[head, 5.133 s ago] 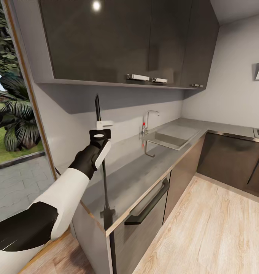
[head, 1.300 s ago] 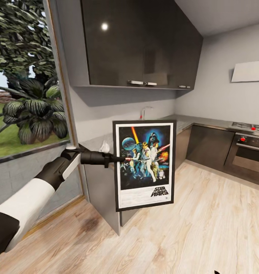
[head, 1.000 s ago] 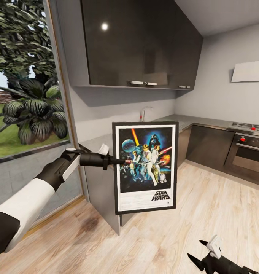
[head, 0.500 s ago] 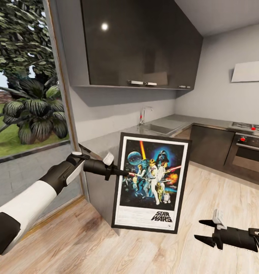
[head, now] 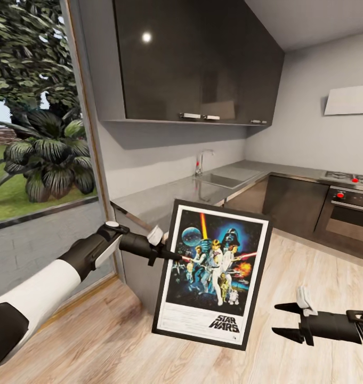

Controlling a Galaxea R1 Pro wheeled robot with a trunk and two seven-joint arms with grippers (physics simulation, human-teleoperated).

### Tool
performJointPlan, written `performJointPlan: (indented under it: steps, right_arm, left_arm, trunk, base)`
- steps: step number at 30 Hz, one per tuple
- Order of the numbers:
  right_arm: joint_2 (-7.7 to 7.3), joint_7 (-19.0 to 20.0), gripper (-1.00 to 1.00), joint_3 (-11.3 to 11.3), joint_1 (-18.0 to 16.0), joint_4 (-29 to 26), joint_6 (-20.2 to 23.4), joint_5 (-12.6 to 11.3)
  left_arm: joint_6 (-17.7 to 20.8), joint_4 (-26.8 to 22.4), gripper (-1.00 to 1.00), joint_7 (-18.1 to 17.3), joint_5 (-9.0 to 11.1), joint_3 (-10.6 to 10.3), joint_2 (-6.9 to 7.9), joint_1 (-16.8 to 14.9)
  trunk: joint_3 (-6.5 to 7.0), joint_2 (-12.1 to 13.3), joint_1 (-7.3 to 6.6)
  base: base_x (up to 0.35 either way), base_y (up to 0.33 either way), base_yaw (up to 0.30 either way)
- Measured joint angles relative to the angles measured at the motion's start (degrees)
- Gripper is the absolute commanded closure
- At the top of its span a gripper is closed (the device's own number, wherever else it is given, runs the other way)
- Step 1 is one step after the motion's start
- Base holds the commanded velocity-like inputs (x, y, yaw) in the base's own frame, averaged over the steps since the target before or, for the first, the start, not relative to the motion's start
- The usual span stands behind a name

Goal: Pick up the poster from the kitchen countertop and hang it on one of the wall nails in the kitchen.

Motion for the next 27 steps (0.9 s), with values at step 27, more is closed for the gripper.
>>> performJointPlan:
  steps: [27]
  right_arm:
    - [0.7, 3.22, -1.0, 1.71, 0.03, 0.04, -0.07, -0.2]
  left_arm:
    - [-3.79, -2.14, 1.0, -0.1, 0.37, -0.5, -0.38, 0.02]
  trunk:
    - [0.0, 0.0, 0.0]
  base:
    - [0.0, 0.0, 0.0]
